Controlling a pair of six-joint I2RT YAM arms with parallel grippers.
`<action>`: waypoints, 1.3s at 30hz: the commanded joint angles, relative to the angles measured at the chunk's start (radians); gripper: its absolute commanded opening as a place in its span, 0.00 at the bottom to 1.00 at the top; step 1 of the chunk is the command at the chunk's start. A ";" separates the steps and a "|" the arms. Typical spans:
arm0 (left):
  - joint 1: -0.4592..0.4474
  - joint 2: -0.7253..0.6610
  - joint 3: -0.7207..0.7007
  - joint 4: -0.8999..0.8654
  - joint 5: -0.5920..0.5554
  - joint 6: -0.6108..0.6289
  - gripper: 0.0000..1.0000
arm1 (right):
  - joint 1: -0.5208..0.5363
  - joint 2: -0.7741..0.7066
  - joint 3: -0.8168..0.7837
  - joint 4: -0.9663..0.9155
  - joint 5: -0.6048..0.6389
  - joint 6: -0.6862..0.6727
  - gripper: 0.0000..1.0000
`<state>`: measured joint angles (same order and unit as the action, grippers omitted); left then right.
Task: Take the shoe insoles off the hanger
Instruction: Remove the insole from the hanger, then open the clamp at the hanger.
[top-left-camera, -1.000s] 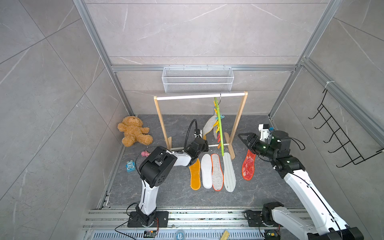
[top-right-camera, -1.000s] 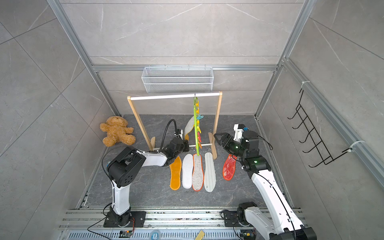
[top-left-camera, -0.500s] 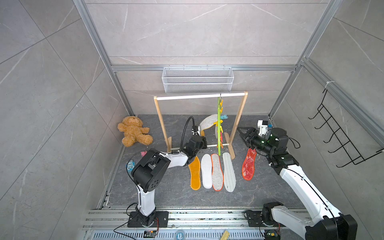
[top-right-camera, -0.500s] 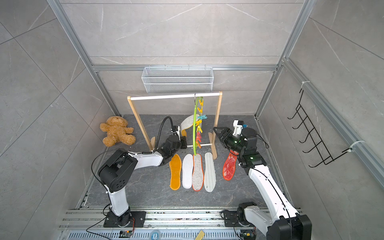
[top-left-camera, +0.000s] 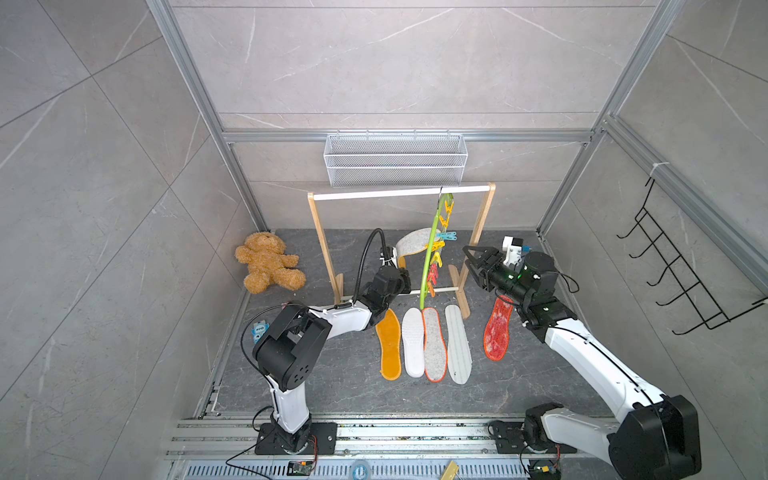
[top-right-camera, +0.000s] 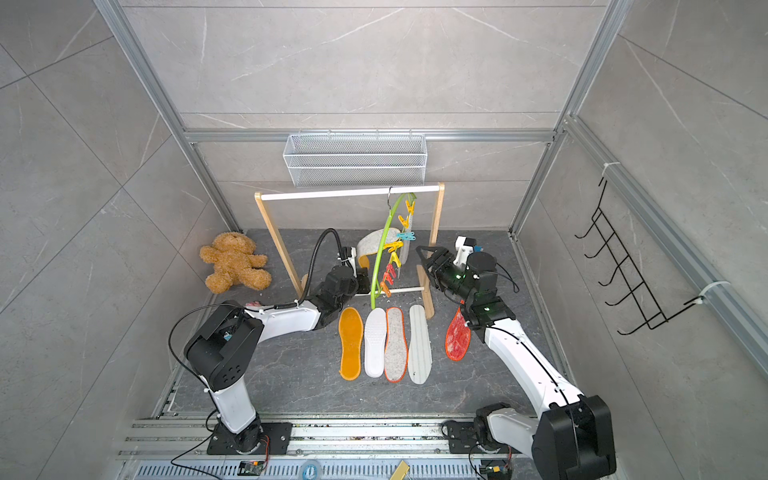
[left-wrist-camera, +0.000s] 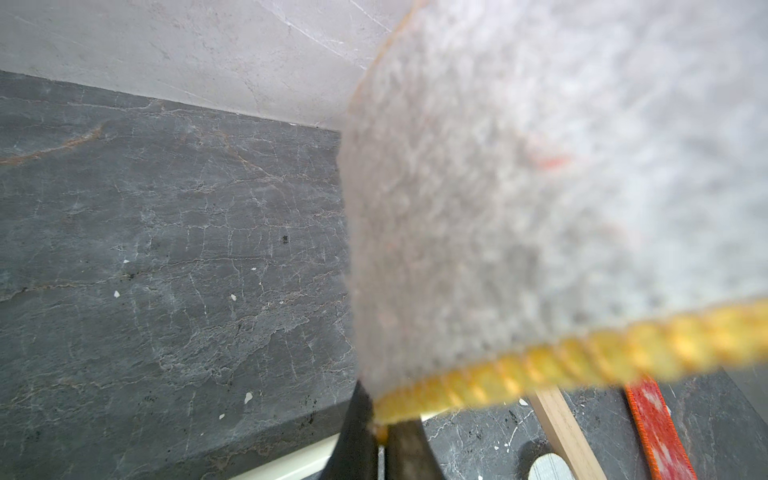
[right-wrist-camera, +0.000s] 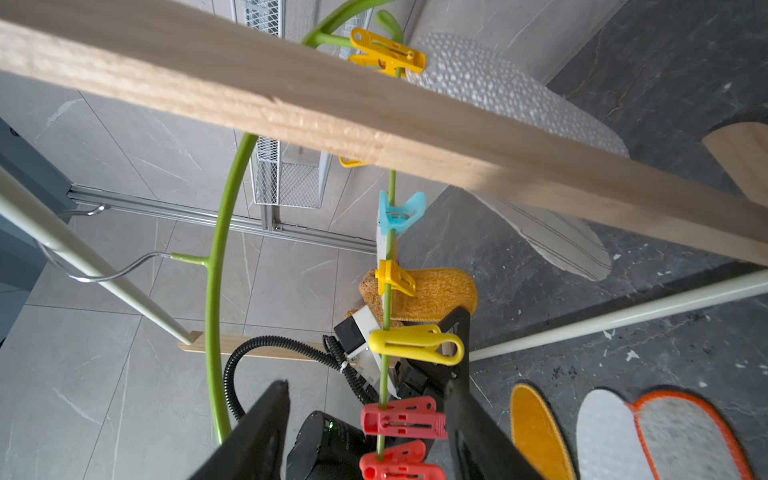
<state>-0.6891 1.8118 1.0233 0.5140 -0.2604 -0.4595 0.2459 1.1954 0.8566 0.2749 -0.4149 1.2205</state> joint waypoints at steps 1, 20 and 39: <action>0.008 -0.059 0.023 -0.002 -0.002 0.037 0.00 | 0.023 0.030 0.010 0.092 0.068 0.045 0.58; 0.022 -0.085 0.035 -0.042 0.036 0.045 0.00 | 0.082 0.162 0.022 0.278 0.237 0.151 0.58; 0.022 -0.088 0.035 -0.042 0.063 0.034 0.00 | 0.141 0.281 0.023 0.459 0.393 0.262 0.55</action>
<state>-0.6685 1.7695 1.0245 0.4465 -0.2062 -0.4339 0.3775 1.4605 0.8661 0.6559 -0.0692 1.4517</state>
